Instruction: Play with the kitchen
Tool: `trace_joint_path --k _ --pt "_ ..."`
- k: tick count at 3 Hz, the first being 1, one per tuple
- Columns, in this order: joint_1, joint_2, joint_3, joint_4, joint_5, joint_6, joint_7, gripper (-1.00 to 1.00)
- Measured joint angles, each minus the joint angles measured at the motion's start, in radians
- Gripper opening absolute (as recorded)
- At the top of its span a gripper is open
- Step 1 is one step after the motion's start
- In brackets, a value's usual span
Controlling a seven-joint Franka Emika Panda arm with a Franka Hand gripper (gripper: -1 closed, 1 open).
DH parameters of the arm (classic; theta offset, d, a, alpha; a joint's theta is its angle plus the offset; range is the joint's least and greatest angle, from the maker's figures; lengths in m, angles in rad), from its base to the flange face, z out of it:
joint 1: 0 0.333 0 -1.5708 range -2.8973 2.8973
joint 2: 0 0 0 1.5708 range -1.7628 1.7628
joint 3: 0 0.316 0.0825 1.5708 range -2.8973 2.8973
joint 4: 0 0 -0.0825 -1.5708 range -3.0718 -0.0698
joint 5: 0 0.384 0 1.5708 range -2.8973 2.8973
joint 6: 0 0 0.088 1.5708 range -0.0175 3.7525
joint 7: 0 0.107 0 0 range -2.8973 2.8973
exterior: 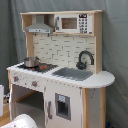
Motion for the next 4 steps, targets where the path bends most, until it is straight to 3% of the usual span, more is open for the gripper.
trace_joint_path --k 1,3,4 --pt "0.004 0.001 0.0 0.0 0.0 -0.01 -0.001 1.0" --pt "0.069 0.013 0.0 0.0 -0.019 -0.167 -0.002 1.0" --pt "0.075 0.014 -0.04 0.016 -0.11 -0.182 -0.001 1.0"
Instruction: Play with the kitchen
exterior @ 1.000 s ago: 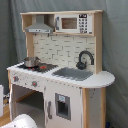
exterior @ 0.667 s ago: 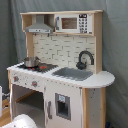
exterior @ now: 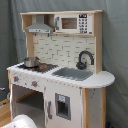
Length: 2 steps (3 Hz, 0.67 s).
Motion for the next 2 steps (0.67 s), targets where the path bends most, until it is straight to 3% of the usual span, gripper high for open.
trace_joint_path --k 2 --pt "0.013 0.006 -0.166 0.045 -0.066 -0.006 -0.106 1.0"
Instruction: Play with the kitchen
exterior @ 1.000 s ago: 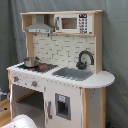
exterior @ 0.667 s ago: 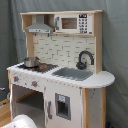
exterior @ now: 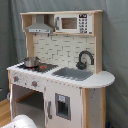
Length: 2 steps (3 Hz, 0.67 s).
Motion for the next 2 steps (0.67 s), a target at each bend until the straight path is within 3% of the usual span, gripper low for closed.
trace_joint_path --k 1,2 --pt "0.005 0.008 -0.068 0.0 -0.006 0.007 -0.102 1.0" --pt "0.005 0.012 -0.108 0.0 -0.006 0.018 -0.196 1.0"
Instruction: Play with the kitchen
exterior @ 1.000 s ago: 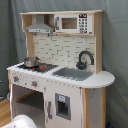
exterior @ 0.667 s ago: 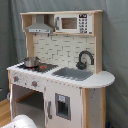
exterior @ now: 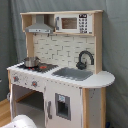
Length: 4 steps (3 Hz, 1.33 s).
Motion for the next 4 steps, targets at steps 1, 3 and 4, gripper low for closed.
trace_joint_path --k 1,3,4 --pt "-0.001 0.004 -0.039 0.0 0.0 0.016 -0.095 1.0" --pt "-0.005 0.006 -0.123 -0.006 -0.002 0.03 -0.292 1.0" --pt "-0.006 0.01 -0.156 -0.019 -0.002 0.038 -0.388 1.0"
